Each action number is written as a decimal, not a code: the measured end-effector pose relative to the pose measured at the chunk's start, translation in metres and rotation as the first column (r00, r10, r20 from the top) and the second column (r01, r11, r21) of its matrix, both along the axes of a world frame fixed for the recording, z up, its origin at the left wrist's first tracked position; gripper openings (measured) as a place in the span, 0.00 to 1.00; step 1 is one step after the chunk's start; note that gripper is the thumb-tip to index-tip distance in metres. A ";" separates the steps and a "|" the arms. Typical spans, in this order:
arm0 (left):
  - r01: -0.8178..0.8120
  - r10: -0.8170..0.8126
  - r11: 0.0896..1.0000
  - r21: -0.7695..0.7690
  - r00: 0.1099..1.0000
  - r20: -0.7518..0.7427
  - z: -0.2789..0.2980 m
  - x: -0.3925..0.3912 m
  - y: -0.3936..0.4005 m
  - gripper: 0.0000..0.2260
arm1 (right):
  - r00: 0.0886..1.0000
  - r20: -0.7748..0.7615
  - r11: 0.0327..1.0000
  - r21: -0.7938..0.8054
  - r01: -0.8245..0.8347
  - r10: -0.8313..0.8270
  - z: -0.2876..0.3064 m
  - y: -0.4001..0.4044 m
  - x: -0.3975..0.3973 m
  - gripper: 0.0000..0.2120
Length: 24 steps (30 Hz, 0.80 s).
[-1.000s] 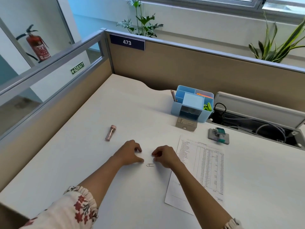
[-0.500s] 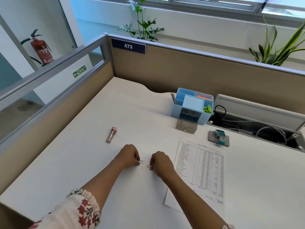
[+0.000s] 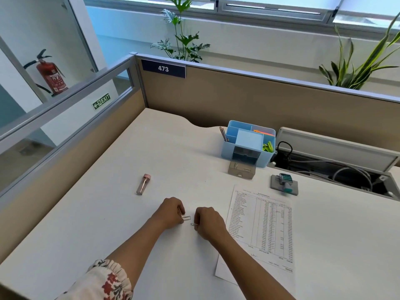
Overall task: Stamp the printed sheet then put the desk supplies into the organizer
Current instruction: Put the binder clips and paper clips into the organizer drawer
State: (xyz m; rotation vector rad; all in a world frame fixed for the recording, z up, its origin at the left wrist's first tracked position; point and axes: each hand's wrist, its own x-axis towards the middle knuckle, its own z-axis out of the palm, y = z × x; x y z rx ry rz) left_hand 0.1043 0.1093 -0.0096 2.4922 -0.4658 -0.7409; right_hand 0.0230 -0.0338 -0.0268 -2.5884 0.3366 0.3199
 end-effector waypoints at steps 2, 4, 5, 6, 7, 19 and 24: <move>-0.003 0.003 1.000 0.009 1.000 -0.002 0.001 0.000 -0.002 0.07 | 1.000 -0.003 0.999 0.033 0.013 -0.013 0.000 -0.002 0.000 0.06; -0.013 0.013 1.000 0.016 1.000 -0.003 0.001 0.000 -0.004 0.06 | 0.999 -0.010 0.997 0.076 0.033 -0.032 0.000 -0.004 0.000 0.06; -0.018 0.019 1.000 0.021 1.000 -0.006 0.001 0.000 -0.004 0.06 | 0.999 -0.016 0.994 0.102 0.049 -0.047 0.000 -0.005 0.000 0.07; -0.022 0.022 0.999 0.029 1.000 -0.006 0.001 0.000 -0.005 0.05 | 0.997 -0.023 0.988 0.139 0.072 -0.069 -0.001 -0.007 0.000 0.07; -0.025 0.025 0.999 0.035 1.000 -0.009 0.002 0.000 -0.005 0.05 | 0.995 -0.027 0.977 0.191 0.100 -0.097 -0.001 -0.009 0.000 0.08; -0.022 0.021 0.999 -0.034 0.999 -0.040 0.001 -0.006 -0.010 0.10 | 0.925 -0.092 0.753 0.555 0.354 -0.368 -0.007 -0.033 0.001 0.05; -0.048 0.049 0.999 0.010 0.995 -0.082 0.000 -0.005 -0.015 0.08 | 0.841 -0.257 0.438 0.760 0.481 -0.477 -0.006 -0.035 0.001 0.07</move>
